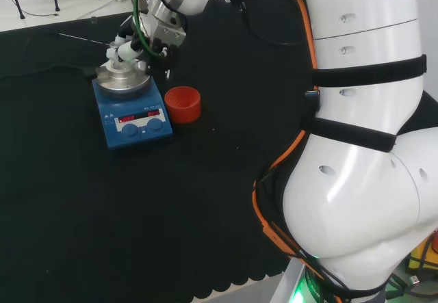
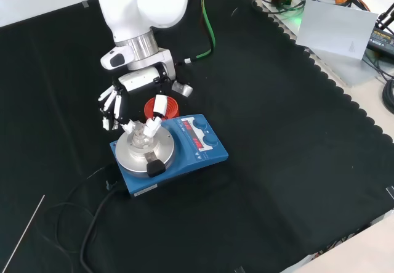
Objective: Place the round-bottom flask on the heater.
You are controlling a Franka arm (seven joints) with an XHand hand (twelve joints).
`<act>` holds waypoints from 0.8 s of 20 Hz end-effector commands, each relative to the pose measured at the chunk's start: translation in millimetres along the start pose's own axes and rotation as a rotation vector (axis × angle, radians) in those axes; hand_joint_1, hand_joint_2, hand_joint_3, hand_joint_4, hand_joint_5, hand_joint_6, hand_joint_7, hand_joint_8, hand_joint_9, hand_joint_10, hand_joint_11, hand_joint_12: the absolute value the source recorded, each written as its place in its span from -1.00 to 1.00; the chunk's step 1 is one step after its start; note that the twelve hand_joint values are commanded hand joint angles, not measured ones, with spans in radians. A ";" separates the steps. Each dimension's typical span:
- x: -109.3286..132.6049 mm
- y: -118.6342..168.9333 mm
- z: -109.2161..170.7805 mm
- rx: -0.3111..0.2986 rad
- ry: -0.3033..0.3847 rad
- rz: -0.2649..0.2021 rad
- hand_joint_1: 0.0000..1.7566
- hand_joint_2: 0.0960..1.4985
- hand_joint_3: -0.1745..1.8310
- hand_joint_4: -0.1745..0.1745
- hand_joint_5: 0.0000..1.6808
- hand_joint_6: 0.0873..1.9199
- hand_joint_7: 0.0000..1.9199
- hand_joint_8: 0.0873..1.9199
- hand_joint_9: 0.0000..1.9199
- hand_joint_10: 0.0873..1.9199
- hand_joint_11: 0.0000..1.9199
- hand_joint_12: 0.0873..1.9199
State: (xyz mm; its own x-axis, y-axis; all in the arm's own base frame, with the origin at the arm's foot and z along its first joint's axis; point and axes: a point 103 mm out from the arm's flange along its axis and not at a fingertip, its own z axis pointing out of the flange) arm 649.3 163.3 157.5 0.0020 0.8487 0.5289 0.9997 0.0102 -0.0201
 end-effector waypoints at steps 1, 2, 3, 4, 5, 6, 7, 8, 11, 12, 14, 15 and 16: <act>-2.5 -0.6 -1.1 0.002 -0.008 0.003 0.26 -0.19 -0.11 1.00 0.42 -0.17 -0.36 -0.48 -0.21 -0.54 -0.69 0.33; -0.6 -0.5 0.7 0.005 -0.017 0.001 0.26 -0.19 -0.11 1.00 0.42 -0.17 -0.36 -0.48 -0.21 -0.54 -0.69 0.33; -0.1 -0.6 1.0 0.009 -0.010 -0.002 0.26 -0.19 -0.11 1.00 0.42 -0.17 -0.36 -0.48 -0.21 -0.54 -0.69 0.33; -0.2 -0.7 0.5 0.014 -0.005 -0.003 0.26 -0.19 -0.11 1.00 0.41 -0.17 -0.36 -0.48 -0.22 -0.55 -0.69 0.33; -0.6 -1.0 -0.7 0.017 -0.012 -0.006 0.25 -0.16 -0.13 1.00 0.39 -0.14 -0.36 -0.48 -0.22 -0.55 -0.70 0.34; -1.0 -1.4 -1.7 0.020 -0.025 -0.012 0.24 -0.11 -0.18 1.00 0.36 -0.12 -0.38 -0.48 -0.24 -0.54 -0.72 0.34; -1.7 -1.8 -2.4 0.031 -0.038 -0.017 0.23 -0.05 -0.25 1.00 0.33 -0.11 -0.39 -0.47 -0.25 -0.54 -0.74 0.35; -2.1 -2.4 -2.5 0.037 -0.043 -0.017 0.21 0.04 -0.35 1.00 0.29 -0.09 -0.41 -0.46 -0.27 -0.52 -0.77 0.36; -3.2 -3.7 -3.2 0.059 -0.060 -0.015 0.11 -0.17 -0.22 0.16 -0.03 -0.14 -0.50 -0.44 -0.35 -0.48 -0.86 0.38; -3.0 -4.3 -3.6 0.062 -0.073 -0.021 0.09 -0.23 -0.17 0.05 -0.12 -0.16 -0.53 -0.43 -0.38 -0.47 -0.89 0.38; -3.2 -5.3 -4.0 0.072 -0.088 -0.017 0.06 -0.29 -0.13 -0.03 -0.23 -0.20 -0.57 -0.42 -0.43 -0.45 -0.95 0.39; -3.5 -5.9 -4.2 0.073 -0.091 -0.012 0.05 -0.31 -0.13 -0.05 -0.27 -0.22 -0.59 -0.41 -0.45 -0.44 -0.97 0.40; -3.7 -6.4 -4.7 0.074 -0.092 -0.010 0.05 -0.32 -0.13 -0.05 -0.31 -0.24 -0.60 -0.41 -0.46 -0.43 -0.98 0.40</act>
State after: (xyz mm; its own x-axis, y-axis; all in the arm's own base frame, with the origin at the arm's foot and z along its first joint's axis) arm 645.3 158.4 158.4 -0.0190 0.8828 0.4694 0.9967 0.0536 -0.0604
